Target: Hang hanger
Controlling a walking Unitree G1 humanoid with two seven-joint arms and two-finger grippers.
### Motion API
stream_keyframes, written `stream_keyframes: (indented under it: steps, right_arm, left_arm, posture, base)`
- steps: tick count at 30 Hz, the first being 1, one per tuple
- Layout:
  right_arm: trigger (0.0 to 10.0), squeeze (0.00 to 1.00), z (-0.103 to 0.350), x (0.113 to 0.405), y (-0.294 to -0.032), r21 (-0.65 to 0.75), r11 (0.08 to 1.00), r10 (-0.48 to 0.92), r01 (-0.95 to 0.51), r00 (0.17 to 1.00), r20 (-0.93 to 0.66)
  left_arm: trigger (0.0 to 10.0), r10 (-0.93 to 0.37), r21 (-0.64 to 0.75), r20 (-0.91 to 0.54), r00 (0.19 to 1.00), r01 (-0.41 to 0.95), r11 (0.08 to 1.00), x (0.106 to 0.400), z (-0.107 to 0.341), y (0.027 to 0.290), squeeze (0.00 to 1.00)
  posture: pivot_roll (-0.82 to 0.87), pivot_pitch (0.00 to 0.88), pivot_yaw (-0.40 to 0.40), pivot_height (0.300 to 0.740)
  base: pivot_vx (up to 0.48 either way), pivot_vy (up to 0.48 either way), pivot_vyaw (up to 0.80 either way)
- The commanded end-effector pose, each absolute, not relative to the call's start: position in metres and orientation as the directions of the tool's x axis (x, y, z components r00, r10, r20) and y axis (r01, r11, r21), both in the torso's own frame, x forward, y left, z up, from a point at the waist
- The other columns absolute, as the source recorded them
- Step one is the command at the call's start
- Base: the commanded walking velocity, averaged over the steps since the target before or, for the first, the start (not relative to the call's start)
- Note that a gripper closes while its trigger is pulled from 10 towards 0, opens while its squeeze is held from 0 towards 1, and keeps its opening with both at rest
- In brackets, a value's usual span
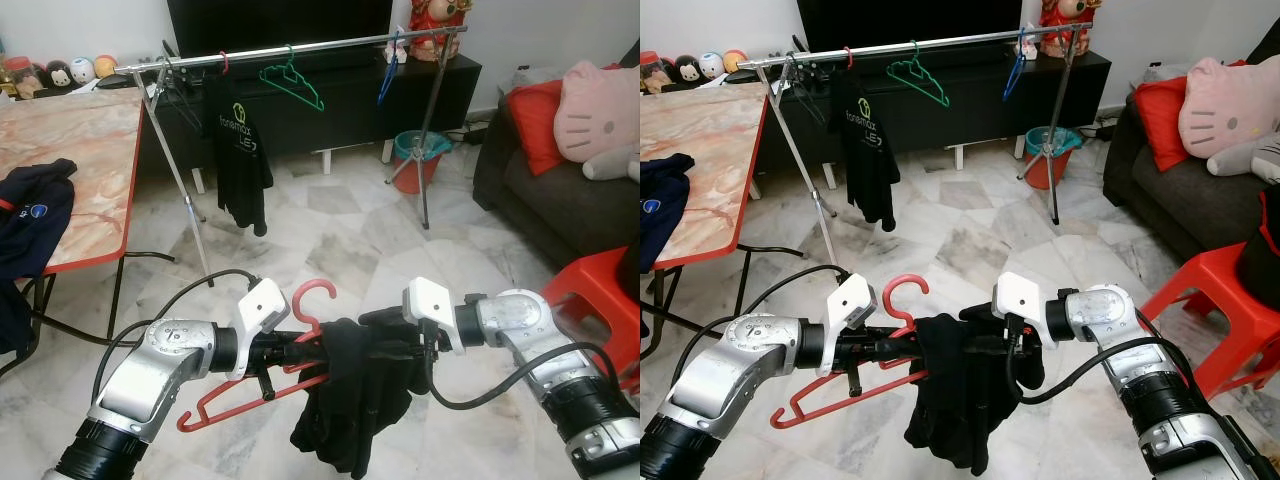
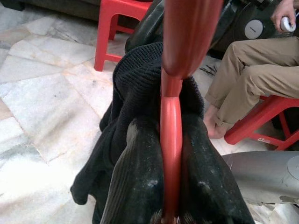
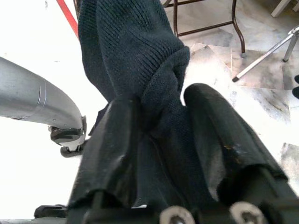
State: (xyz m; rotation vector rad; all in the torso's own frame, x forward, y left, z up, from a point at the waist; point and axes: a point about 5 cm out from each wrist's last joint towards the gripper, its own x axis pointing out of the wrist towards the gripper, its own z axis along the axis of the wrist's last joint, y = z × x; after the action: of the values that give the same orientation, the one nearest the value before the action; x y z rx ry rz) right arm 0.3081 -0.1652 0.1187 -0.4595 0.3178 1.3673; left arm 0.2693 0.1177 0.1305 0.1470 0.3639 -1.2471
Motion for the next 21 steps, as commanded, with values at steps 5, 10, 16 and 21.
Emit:
stream_keyframes:
  steps: [5,10,16,21]
  right_arm:
    - [0.0,0.0,0.1146,0.3028,-0.162,-0.082,0.082,0.868,-0.993,0.112,-0.483]
    - [0.0,0.0,0.11,0.3008,-0.1619,-0.066,0.073,0.86,-0.995,0.096,-0.501]
    - [10.0,0.0,0.1072,0.2998,-0.1617,-0.055,0.066,0.852,-0.996,0.085,-0.517]
    - [10.0,1.0,0.1102,0.2993,-0.1607,-0.022,0.056,0.864,-0.998,0.059,-0.5]
  left_arm:
    - [10.0,-0.921,-0.062,-0.29,0.259,0.956,0.288,0.2694,0.1442,0.1104,0.0]
    - [10.0,-0.922,-0.062,-0.29,0.257,0.956,0.286,0.2693,0.1446,0.11,0.0]
    - [10.0,-0.922,-0.063,-0.29,0.256,0.956,0.285,0.2689,0.1445,0.1098,0.0]
    - [10.0,-0.922,-0.062,-0.291,0.254,0.957,0.284,0.269,0.1446,0.1098,0.0]
  posture:
    - [0.07,0.0,0.004,0.74]
    - [0.07,0.0,0.002,0.74]
    - [0.07,0.0,0.003,0.74]
    - [0.07,0.0,0.004,0.74]
  base:
    - [0.0,0.0,0.0]
    - [0.0,0.0,0.0]
    - [0.0,0.0,0.0]
    - [0.0,0.0,0.0]
